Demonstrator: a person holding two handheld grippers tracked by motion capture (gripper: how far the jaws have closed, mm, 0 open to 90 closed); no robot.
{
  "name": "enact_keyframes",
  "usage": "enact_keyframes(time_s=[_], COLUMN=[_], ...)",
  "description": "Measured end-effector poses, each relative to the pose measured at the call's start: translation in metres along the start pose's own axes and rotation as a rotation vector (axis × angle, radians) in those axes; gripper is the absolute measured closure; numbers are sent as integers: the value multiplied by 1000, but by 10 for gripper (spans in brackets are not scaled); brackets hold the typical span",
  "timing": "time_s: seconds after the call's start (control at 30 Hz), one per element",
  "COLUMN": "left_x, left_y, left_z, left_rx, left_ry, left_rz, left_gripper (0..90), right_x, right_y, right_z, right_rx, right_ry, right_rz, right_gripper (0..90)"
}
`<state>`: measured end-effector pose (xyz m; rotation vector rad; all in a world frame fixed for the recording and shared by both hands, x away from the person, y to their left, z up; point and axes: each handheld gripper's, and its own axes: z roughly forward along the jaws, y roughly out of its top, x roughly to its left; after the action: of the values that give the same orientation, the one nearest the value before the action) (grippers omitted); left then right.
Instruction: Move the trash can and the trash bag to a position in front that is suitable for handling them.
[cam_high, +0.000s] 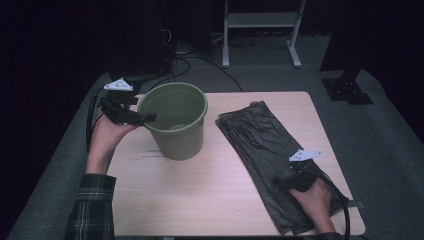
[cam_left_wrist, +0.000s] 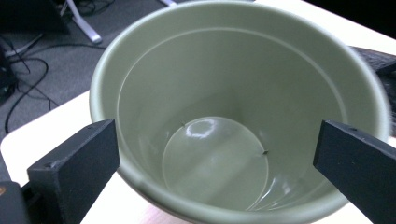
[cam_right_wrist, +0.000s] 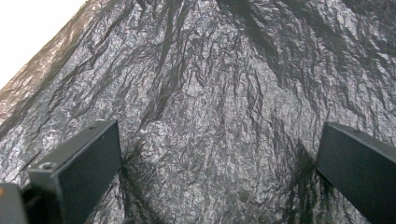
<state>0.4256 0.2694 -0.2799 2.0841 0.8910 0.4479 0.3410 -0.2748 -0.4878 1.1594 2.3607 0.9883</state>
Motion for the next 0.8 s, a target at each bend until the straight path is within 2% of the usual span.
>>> enact_keyframes(time_s=[0.1,0.17,0.43,0.63,0.8], left_x=[5,8,16,15,8], left_y=[-4,-7,-16,-18,-17], left_z=[7,11,22,24,26], left_rx=[17,39,65,64,70], left_ry=[3,7,10,12,-8], left_rz=[-18,-16,-40,-49,-27], left_gripper=[0,0,0,0,0], right_x=[0,0,0,0,0], right_y=[0,0,0,0,0], right_z=[0,0,0,0,0], right_rx=[-1,1,-1,-1,-1], right_ry=[0,0,0,0,0], right_rz=[1,0,0,-1,-1], right_gripper=[0,0,0,0,0])
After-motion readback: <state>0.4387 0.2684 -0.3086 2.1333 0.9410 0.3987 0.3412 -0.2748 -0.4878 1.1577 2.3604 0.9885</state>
